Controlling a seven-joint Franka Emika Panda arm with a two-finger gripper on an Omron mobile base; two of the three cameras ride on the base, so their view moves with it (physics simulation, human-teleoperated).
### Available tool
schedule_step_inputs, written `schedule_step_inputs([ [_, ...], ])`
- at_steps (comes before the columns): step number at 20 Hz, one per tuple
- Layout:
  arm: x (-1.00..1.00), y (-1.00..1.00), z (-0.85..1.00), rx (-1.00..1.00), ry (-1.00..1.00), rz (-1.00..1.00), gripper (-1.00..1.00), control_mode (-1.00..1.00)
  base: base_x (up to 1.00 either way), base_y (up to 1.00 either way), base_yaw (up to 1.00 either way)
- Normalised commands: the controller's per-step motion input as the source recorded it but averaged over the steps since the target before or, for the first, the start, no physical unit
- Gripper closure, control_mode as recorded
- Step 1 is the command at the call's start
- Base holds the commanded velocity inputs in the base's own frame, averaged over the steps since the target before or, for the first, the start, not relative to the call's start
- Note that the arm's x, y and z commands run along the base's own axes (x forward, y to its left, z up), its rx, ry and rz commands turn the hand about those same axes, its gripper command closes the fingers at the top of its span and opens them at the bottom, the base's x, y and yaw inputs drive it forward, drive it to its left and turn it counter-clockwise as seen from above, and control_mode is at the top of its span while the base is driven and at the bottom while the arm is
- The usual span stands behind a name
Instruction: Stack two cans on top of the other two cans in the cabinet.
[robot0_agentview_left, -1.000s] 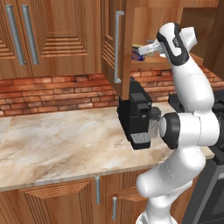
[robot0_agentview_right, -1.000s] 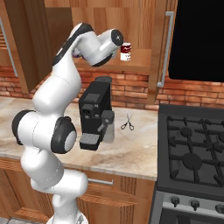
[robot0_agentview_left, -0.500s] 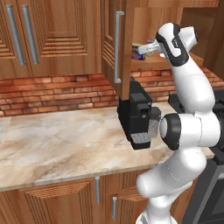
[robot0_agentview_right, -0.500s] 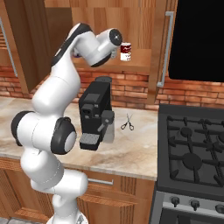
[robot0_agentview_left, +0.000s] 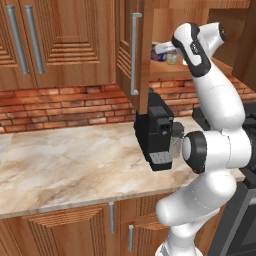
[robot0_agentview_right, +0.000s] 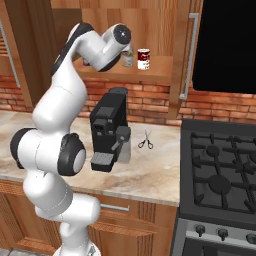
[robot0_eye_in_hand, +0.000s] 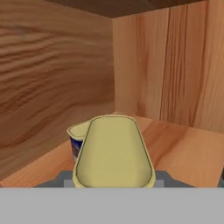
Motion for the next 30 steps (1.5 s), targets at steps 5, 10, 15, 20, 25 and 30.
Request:
schedule_step_inputs([
  [5, 0.0, 0.0, 0.35, 0.0, 0.0, -0.1, 1.0, -1.0, 0.0, 0.0, 0.0],
  [10, -0.03, 0.0, 0.24, 0.0, 0.03, -0.08, 1.0, -1.0, 0.0, 0.0, 0.0],
  [15, -0.04, 0.0, 0.08, 0.0, 0.05, -0.05, 1.0, -1.0, 0.0, 0.0, 0.0],
  [20, 0.0, 0.05, 0.01, 0.0, 0.01, -0.02, 1.0, -1.0, 0.0, 0.0, 0.0],
  [25, 0.0, 0.18, 0.0, 0.0, 0.0, 0.0, 1.0, -1.0, 0.0, 0.0, 0.0],
  [30, 0.05, 0.19, 0.0, 0.0, 0.0, 0.01, 1.0, -1.0, 0.0, 0.0, 0.0],
])
